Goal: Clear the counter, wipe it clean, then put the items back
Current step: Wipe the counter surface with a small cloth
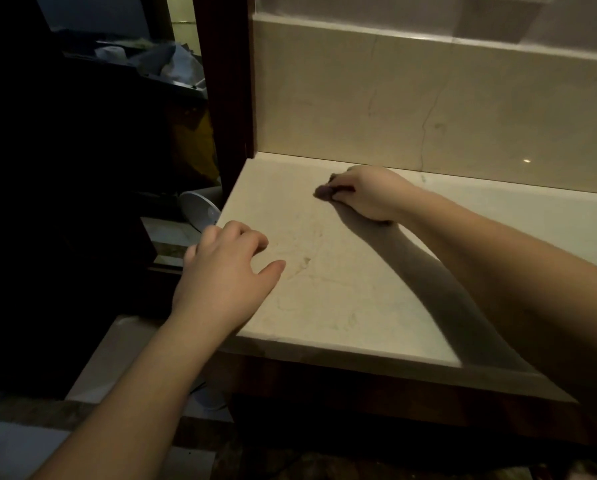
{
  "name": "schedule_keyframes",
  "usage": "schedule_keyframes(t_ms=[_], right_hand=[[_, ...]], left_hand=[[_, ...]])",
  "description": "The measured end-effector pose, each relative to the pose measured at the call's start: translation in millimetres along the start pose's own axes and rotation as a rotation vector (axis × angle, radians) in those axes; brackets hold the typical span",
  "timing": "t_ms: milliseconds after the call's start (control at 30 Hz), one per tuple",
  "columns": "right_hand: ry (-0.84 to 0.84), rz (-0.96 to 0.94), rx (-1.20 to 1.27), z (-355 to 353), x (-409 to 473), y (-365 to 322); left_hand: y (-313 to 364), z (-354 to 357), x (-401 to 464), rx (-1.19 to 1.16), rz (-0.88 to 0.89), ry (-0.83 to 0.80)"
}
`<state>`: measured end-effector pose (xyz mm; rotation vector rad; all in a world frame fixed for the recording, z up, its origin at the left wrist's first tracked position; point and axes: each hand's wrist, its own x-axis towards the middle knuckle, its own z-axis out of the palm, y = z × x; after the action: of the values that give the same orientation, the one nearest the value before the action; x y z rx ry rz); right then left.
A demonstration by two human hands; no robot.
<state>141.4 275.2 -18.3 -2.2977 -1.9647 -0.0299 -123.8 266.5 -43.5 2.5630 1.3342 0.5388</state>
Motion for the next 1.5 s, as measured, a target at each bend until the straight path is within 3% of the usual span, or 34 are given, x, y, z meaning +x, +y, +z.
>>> schedule_keyframes(t_ms=[233, 400, 567, 867, 1067, 1267, 1433, 1500], right_hand=[[-0.035, -0.21, 0.036, -5.7, -63.4, -13.4], [-0.039, -0.014, -0.025, -9.7, 1.8, 11.8], [-0.036, 0.043, -0.041, 3.1, 67.9, -11.4], [-0.013, 0.235, -0.11, 0.8, 57.0, 27.7], [-0.03, 0.217, -0.193, -5.0, 12.0, 66.1], [0.036, 0.191, -0.108, 2.9, 38.0, 42.1], [-0.039, 0.039, -0.087, -0.7, 4.1, 29.3], [-0.021, 0.064, -0.073, -3.9, -2.6, 38.2]], left_hand=[[-1.0, 1.5, 0.8, -0.004, 0.011, 0.006], [-1.1, 0.5, -0.4, -0.001, 0.014, 0.007], [-0.8, 0.7, -0.2, 0.001, 0.009, 0.002], [-0.1, -1.5, -1.1, -0.008, 0.008, -0.007], [-1.3, -3.0, -1.7, -0.017, 0.021, -0.01], [-0.4, -4.9, -2.6, -0.022, 0.021, -0.017], [-2.3, -1.8, -1.3, -0.017, 0.025, -0.014], [-2.9, -1.1, -0.6, -0.011, 0.024, -0.006]])
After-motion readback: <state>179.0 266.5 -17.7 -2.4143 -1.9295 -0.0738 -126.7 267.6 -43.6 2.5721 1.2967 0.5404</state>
